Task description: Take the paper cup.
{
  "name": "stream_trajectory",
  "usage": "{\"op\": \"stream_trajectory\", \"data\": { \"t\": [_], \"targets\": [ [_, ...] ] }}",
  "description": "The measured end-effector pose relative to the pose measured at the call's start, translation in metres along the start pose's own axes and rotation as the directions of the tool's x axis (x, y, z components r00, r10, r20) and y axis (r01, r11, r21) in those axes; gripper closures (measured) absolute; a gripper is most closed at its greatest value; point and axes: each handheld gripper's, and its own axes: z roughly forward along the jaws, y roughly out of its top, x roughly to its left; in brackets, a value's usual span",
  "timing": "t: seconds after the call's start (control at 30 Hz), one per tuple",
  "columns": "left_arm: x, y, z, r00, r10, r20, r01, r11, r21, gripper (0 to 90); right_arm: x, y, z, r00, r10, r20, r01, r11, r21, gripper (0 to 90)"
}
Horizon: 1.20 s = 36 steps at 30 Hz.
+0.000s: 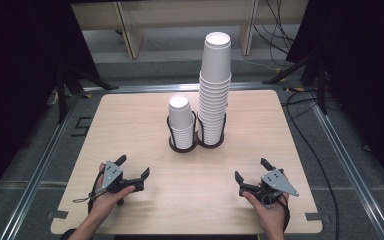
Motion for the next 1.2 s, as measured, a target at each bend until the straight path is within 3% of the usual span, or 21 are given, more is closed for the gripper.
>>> {"op": "stream_trajectory", "data": {
  "t": [0.03,0.07,0.13,0.17,0.23,0.27,0.43,0.63,0.67,0.77,0.8,0.83,0.87,0.9,1.03,1.07,1.1,1.13,1.17,1.2],
  "targets": [
    [0.000,0.000,0.000,1.0000,0.001,-0.002,-0.001,1.0000,0.002,0.0,0.001,0.000,0.001,0.9991,0.036,-0.023,-0.036,0.999,0.009,0.4],
    [0.000,0.000,0.001,1.0000,0.002,-0.001,-0.002,1.0000,-0.005,0.0,0.001,0.001,-0.001,0.9999,0.014,-0.004,-0.014,0.999,0.032,0.3],
    [0.000,0.000,0.001,1.0000,-0.003,0.001,0.003,0.9999,-0.013,0.0,0.001,0.001,0.001,0.9998,0.008,-0.019,-0.008,1.000,0.022,0.3],
    [0.000,0.000,0.000,1.0000,-0.008,0.000,0.008,1.0000,-0.005,0.0,0.001,0.001,0.001,0.9998,-0.020,-0.010,0.020,1.000,0.022,0.4],
    [0.000,0.000,0.001,0.9998,-0.020,0.009,0.021,0.9996,-0.019,0.0,0.005,0.004,0.000,0.9997,-0.006,-0.024,0.007,0.999,0.052,0.4],
    [0.001,0.001,0.002,0.9987,-0.047,0.022,0.047,0.9987,-0.016,0.0,0.006,0.011,0.000,0.9987,-0.036,-0.036,0.037,0.999,0.008,0.4],
    [-0.001,0.012,0.004,0.9982,-0.051,0.033,0.053,0.9967,-0.062,0.0,0.011,0.026,-0.002,0.9989,-0.029,-0.036,0.028,0.999,-0.027,0.5],
    [-0.005,0.034,0.010,0.9976,-0.017,0.067,0.024,0.9949,-0.098,0.0,0.017,0.035,0.003,0.9978,-0.023,-0.063,0.022,1.000,-0.015,0.8],
    [-0.006,0.040,0.013,0.9973,-0.016,0.072,0.023,0.9944,-0.103,0.0,0.018,0.039,0.005,0.9978,-0.032,-0.057,0.030,0.999,-0.038,1.2],
    [-0.006,0.046,0.018,0.9968,-0.008,0.079,0.018,0.9927,-0.119,0.0,0.018,0.043,0.005,0.9977,-0.035,-0.058,0.032,0.999,-0.037,1.4],
    [-0.007,0.052,0.023,0.9954,-0.002,0.095,0.015,0.9894,-0.144,0.0,0.018,0.047,0.009,0.9976,-0.031,-0.063,0.027,0.998,-0.056,1.4],
    [-0.007,0.052,0.023,0.9954,-0.002,0.095,0.015,0.9894,-0.144,0.0,0.018,0.047,0.009,0.9976,-0.031,-0.063,0.027,0.998,-0.056,1.4],
    [-0.007,0.057,0.024,0.9954,0.006,0.096,0.007,0.9911,-0.133,0.0,0.016,0.049,0.010,0.9965,-0.065,-0.054,0.061,0.996,-0.068,1.4],
    [-0.007,0.061,0.027,0.9950,0.009,0.099,0.005,0.9903,-0.139,0.0,0.016,0.052,0.011,0.9976,-0.040,-0.056,0.037,0.997,-0.061,1.4],
    [-0.008,0.076,0.036,0.9930,0.029,0.115,-0.010,0.9871,-0.160,0.0,0.013,0.065,0.016,0.9976,-0.032,-0.062,0.027,0.997,-0.070,1.5],
    [-0.009,0.083,0.040,0.9907,0.027,0.133,-0.006,0.9872,-0.160,0.0,0.009,0.073,0.019,0.9964,-0.077,-0.036,0.073,0.992,-0.098,1.6],
    [-0.009,0.083,0.040,0.9907,0.027,0.133,-0.006,0.9872,-0.160,0.0,0.009,0.073,0.019,0.9964,-0.077,-0.036,0.073,0.992,-0.098,1.6],
    [-0.009,0.090,0.044,0.9892,0.042,0.140,-0.019,0.9867,-0.161,0.0,0.011,0.080,0.020,0.9983,-0.031,-0.049,0.027,0.996,-0.088,2.0],
    [-0.009,0.090,0.044,0.9892,0.042,0.140,-0.019,0.9867,-0.161,0.0,0.011,0.080,0.020,0.9983,-0.031,-0.049,0.027,0.996,-0.088,2.0],
    [-0.008,0.097,0.048,0.9876,0.053,0.148,-0.028,0.9854,-0.168,0.0,0.009,0.086,0.023,0.9967,-0.063,-0.051,0.057,0.993,-0.102,2.0]
  ]
}}
